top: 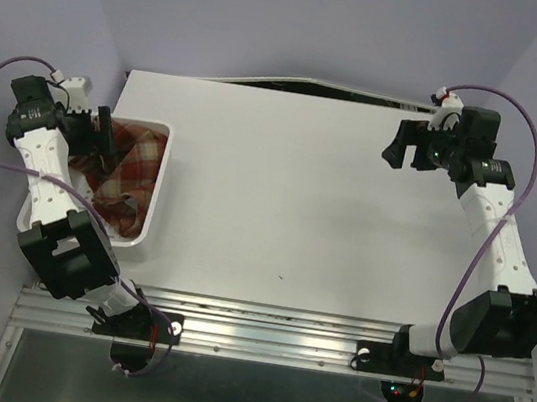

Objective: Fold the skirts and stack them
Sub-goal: Grab the skirt from the pile

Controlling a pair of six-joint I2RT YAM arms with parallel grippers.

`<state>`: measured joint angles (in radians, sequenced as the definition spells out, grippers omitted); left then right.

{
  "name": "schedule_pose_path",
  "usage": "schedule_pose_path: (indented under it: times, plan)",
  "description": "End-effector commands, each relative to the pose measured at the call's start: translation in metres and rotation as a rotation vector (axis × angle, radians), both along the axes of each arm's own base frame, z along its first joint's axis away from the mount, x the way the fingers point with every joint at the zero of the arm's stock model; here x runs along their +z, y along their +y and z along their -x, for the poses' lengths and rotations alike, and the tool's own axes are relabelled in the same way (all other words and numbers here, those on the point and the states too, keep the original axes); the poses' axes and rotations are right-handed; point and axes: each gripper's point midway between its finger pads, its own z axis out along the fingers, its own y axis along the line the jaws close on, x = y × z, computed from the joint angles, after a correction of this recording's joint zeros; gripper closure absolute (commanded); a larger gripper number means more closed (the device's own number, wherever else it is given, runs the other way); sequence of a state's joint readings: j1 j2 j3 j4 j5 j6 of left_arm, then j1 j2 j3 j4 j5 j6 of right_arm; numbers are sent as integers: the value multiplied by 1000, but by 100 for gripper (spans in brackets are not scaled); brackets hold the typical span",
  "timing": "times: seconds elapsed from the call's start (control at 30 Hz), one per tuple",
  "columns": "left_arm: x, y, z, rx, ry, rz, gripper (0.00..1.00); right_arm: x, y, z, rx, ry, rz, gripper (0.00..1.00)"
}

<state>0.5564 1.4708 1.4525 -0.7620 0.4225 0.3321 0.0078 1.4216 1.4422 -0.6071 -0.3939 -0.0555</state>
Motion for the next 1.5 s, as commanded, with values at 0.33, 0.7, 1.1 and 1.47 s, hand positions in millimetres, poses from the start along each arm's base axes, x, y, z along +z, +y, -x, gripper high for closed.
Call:
schedule_pose_path:
  times: [0.33, 0.7, 1.1, 1.47]
  plan:
    - [-74, -34, 29, -112, 148, 54, 1, -5, 5, 1, 31, 17, -9, 0]
    - [-106, -62, 34, -147, 197, 197, 18, -7, 1, 1, 17, 18, 5, 0]
    - [27, -68, -1, -234, -142, 114, 100, 1, 2, 3, 17, 5, -2, 0]
    - [256, -93, 11, -246, -723, -67, 100, 5, 3, 3, 17, -9, -10, 0]
